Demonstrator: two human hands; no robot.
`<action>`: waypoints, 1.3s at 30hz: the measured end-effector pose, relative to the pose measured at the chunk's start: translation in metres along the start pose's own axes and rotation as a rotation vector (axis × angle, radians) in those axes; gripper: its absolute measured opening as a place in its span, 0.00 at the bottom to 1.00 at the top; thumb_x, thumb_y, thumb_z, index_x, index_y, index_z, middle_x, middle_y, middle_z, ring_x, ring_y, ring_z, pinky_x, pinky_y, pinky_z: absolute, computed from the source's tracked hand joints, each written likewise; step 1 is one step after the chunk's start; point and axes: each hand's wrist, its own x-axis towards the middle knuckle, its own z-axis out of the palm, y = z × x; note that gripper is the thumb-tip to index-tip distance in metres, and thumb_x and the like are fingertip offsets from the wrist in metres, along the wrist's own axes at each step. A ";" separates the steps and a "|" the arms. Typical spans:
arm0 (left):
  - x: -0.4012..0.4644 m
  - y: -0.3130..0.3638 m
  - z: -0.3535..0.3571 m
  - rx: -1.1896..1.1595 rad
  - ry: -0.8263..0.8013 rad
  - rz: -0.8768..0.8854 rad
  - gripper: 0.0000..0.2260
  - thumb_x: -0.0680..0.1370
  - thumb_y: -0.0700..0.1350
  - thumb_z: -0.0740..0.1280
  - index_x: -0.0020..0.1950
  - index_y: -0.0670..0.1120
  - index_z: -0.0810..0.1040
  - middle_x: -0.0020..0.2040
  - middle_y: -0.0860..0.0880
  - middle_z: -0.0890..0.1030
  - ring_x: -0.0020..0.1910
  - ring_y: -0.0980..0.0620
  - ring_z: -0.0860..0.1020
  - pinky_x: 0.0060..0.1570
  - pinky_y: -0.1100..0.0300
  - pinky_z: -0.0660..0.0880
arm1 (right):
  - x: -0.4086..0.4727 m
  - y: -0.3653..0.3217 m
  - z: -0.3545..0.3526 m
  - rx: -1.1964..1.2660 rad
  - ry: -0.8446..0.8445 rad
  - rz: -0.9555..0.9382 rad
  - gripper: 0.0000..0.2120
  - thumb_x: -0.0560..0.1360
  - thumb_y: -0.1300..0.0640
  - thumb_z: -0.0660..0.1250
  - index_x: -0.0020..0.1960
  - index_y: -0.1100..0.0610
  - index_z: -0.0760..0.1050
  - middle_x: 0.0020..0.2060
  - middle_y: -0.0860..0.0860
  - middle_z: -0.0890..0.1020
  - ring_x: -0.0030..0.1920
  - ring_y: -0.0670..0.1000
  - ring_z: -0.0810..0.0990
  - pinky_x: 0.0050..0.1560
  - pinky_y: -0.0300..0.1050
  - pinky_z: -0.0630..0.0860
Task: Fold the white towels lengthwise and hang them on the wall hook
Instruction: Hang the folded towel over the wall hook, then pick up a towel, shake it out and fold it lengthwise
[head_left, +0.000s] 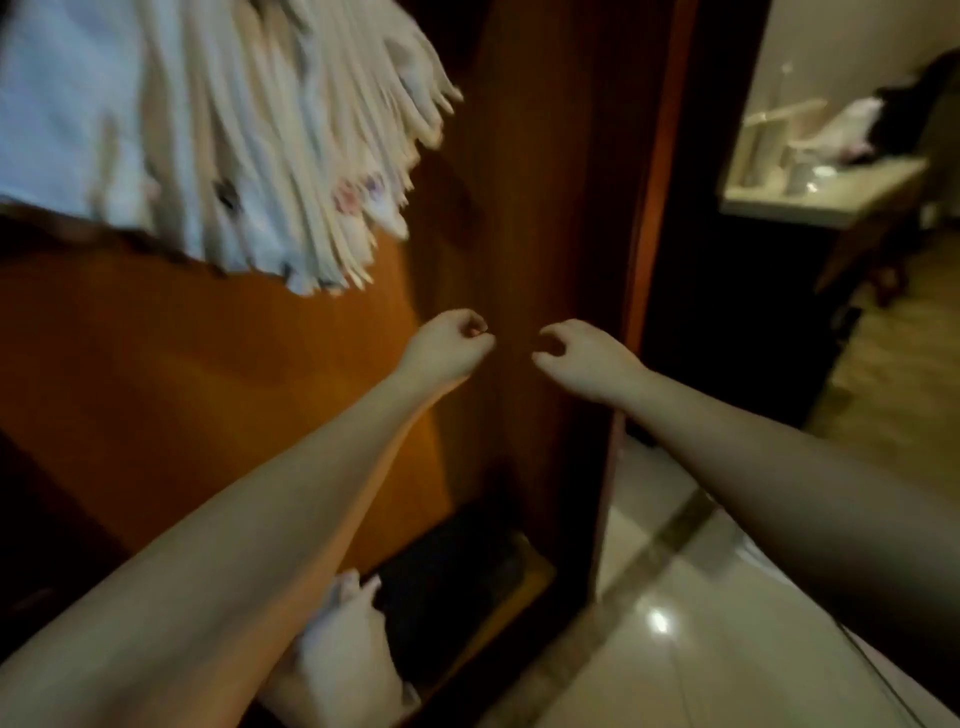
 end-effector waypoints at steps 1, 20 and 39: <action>-0.007 -0.007 0.029 0.030 -0.089 -0.028 0.17 0.79 0.55 0.65 0.66 0.52 0.76 0.63 0.51 0.78 0.53 0.49 0.81 0.50 0.55 0.78 | -0.018 0.025 0.014 -0.029 -0.034 0.041 0.29 0.79 0.41 0.62 0.76 0.54 0.67 0.75 0.53 0.69 0.72 0.55 0.71 0.70 0.50 0.69; -0.058 -0.027 0.527 0.368 -0.926 -0.009 0.22 0.80 0.55 0.62 0.71 0.48 0.73 0.71 0.47 0.73 0.67 0.42 0.72 0.64 0.52 0.70 | -0.251 0.441 0.228 -0.024 -0.491 0.783 0.30 0.81 0.44 0.62 0.78 0.55 0.64 0.77 0.54 0.67 0.74 0.58 0.68 0.73 0.55 0.65; 0.103 0.048 0.948 0.363 -1.120 0.222 0.23 0.79 0.51 0.63 0.73 0.45 0.70 0.72 0.45 0.71 0.69 0.43 0.70 0.66 0.51 0.66 | -0.169 0.831 0.293 0.020 -0.437 1.081 0.29 0.80 0.50 0.61 0.78 0.55 0.61 0.76 0.53 0.66 0.73 0.59 0.68 0.69 0.54 0.65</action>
